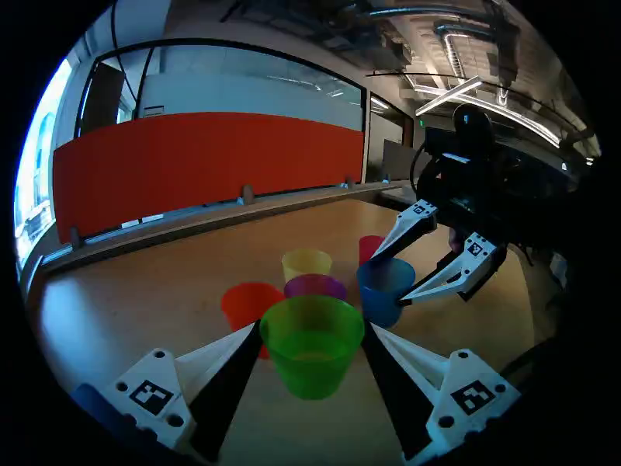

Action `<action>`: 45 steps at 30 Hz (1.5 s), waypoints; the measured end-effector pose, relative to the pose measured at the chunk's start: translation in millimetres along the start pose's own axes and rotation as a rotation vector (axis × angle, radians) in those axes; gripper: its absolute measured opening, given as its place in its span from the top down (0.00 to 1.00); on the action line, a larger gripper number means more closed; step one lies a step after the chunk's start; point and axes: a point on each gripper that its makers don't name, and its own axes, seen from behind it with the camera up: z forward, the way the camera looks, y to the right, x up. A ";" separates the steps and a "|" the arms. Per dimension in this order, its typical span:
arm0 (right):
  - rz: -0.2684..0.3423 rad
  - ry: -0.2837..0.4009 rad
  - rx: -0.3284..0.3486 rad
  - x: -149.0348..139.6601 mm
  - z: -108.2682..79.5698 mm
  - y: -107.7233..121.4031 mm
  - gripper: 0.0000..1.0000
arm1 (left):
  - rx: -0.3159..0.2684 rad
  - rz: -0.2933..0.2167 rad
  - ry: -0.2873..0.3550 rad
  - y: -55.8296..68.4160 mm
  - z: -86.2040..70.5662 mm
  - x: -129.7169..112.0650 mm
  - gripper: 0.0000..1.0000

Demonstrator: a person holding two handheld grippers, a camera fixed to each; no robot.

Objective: Pour water

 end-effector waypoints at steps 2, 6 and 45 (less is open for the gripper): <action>0.000 0.000 0.002 -1.0 2.0 -0.2 0.06 | -0.001 -0.002 -0.006 -0.4 1.9 -3.1 0.11; 0.004 -0.002 0.007 -3.3 5.7 -0.8 0.06 | -0.006 -0.009 -0.019 -0.4 5.3 -9.8 0.11; 0.019 -0.038 0.005 -27.2 2.2 -1.1 0.05 | -0.012 0.058 -0.112 10.6 16.5 -42.3 0.11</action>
